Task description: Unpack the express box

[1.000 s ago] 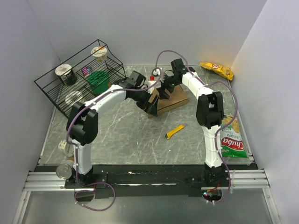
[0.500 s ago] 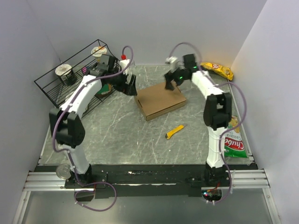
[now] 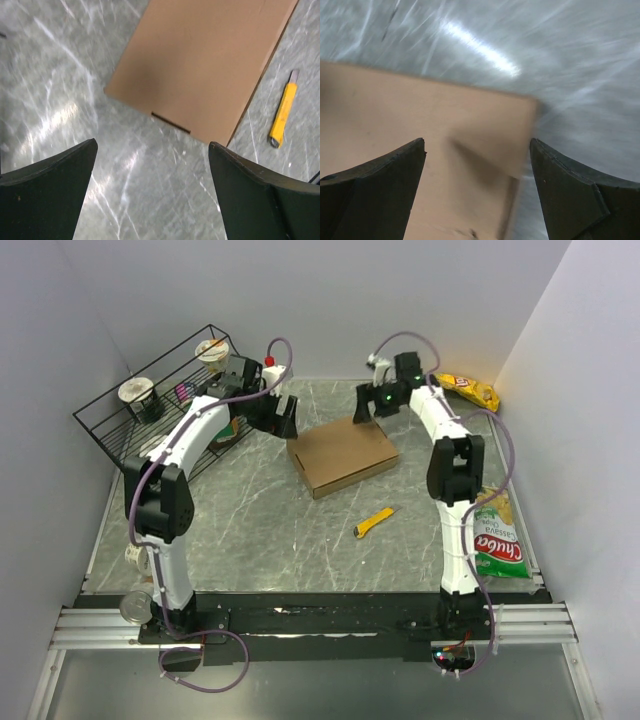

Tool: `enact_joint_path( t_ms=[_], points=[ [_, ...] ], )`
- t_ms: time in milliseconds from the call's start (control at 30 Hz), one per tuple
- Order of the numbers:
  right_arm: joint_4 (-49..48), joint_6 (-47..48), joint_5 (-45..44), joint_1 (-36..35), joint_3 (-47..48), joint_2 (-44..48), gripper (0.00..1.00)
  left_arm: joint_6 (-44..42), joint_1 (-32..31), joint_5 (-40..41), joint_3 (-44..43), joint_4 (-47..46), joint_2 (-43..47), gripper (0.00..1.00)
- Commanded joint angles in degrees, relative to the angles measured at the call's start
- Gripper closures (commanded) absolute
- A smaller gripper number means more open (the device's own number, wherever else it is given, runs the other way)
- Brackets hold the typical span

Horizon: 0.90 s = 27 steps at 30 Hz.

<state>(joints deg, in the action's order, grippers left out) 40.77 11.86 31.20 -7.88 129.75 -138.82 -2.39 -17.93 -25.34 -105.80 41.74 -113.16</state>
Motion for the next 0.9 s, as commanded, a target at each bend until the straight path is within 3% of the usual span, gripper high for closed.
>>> enact_joint_path(
  t_ms=[0, 133, 267, 367, 467, 500, 567, 633, 767, 867],
  points=[
    [6.94, 0.97, 12.12, -3.28, 2.17, -1.80, 0.11, -1.38, 0.35, 3.01, 3.40, -0.17, 6.02, 0.01],
    [9.05, 6.32, 20.55, -6.35, -0.20, -1.10, 0.18, -2.35, 1.76, 4.24, 6.30, 0.80, 9.00, 0.01],
    [9.77, 14.75, 21.62, -10.83, -3.54, 1.09, 0.16, -3.58, 2.55, 4.43, 9.73, 1.33, 10.94, 0.01],
    [1.87, 7.85, 15.40, -12.25, -7.23, 5.74, 0.15, -4.72, 2.99, 2.25, 12.54, 1.51, 10.51, 0.01],
    [-12.23, -6.20, -6.08, -11.90, -17.30, 16.88, 0.12, -5.60, 3.17, 0.65, 14.48, 1.85, 8.84, 0.01],
    [-14.56, -9.02, -15.37, -11.63, -24.56, 20.31, 0.11, -5.95, 3.25, -0.49, 14.83, 2.73, 8.14, 0.01],
    [-16.07, -15.44, -19.67, -11.02, -30.15, 29.28, 0.09, -6.83, 3.34, -0.68, 15.27, 3.44, 6.47, 0.01],
    [-13.02, -17.64, -19.17, -11.10, -34.30, 34.73, 0.09, -5.79, 3.61, 0.64, 16.06, 3.27, 5.33, 0.00],
    [1.04, -20.99, -10.47, -11.28, -34.48, 35.47, 0.16, -2.71, 4.84, -1.90, 18.07, 2.83, 5.58, 0.04],
    [-0.59, -25.56, -3.37, -12.42, -47.25, 38.53, 0.17, -2.26, 5.45, -3.75, 20.62, 3.00, 6.64, 0.04]
  ],
)
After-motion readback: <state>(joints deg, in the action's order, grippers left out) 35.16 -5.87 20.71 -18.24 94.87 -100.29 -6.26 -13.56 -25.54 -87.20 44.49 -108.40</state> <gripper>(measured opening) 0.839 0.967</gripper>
